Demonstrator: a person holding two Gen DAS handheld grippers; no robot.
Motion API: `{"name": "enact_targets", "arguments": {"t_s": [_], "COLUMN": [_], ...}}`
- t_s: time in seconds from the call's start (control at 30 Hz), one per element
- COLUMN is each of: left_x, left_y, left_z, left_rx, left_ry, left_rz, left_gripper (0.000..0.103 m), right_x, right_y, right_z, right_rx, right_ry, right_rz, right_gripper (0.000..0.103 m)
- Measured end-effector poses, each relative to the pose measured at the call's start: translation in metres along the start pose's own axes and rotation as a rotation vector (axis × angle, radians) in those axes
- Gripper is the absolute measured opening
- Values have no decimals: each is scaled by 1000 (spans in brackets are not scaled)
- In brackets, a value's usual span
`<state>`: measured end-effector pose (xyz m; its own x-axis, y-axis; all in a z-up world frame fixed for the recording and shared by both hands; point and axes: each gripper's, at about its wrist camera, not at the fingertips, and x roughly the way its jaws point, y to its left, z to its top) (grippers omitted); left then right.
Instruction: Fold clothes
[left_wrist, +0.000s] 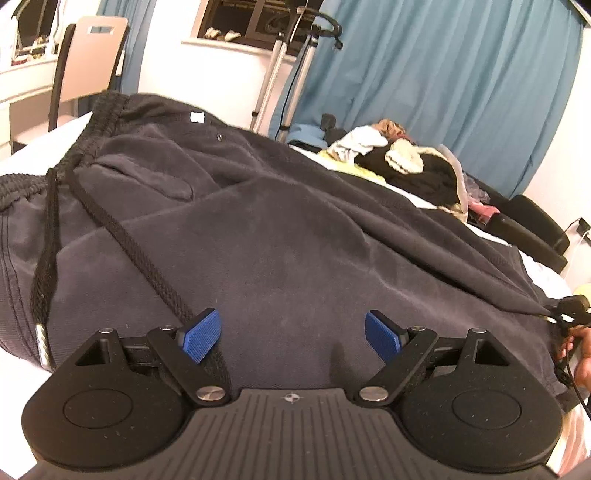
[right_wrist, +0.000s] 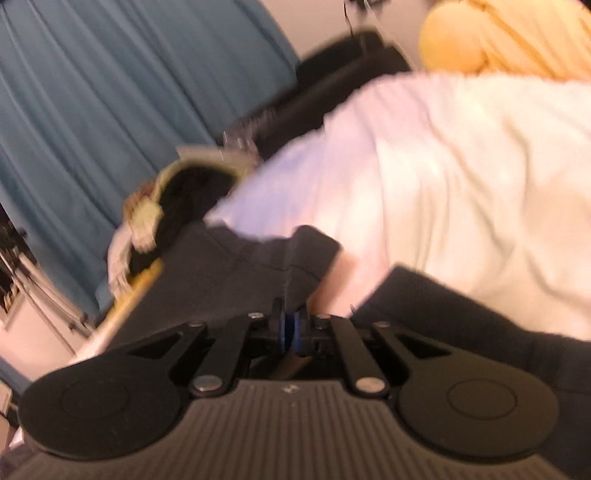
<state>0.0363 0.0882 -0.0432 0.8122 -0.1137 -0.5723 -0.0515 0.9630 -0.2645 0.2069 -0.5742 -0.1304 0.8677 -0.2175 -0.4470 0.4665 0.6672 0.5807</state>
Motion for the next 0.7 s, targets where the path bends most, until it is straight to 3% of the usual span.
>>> {"name": "enact_targets", "arguments": {"t_s": [0.2, 0.33, 0.43, 0.47, 0.7], "left_x": [5, 7, 3, 2, -13], "left_y": [0, -1, -1, -1, -4], "left_z": [0, 2, 3, 3, 6], "left_rx": [11, 15, 17, 18, 64], "left_ry": [-9, -6, -18, -22, -32], "left_rz": [45, 44, 45, 46, 20], "left_gripper": [88, 88, 88, 88, 89], "right_x": [-6, -19, -35, -43, -99], "right_y": [-12, 6, 16, 20, 51], "right_z": [2, -3, -2, -1, 9], "right_rx": [38, -135, -130, -147, -196], "right_ry": [11, 12, -1, -6, -57], "right_rz": [-22, -109, -101, -136, -30], "right_gripper": [6, 27, 42, 43, 44]}}
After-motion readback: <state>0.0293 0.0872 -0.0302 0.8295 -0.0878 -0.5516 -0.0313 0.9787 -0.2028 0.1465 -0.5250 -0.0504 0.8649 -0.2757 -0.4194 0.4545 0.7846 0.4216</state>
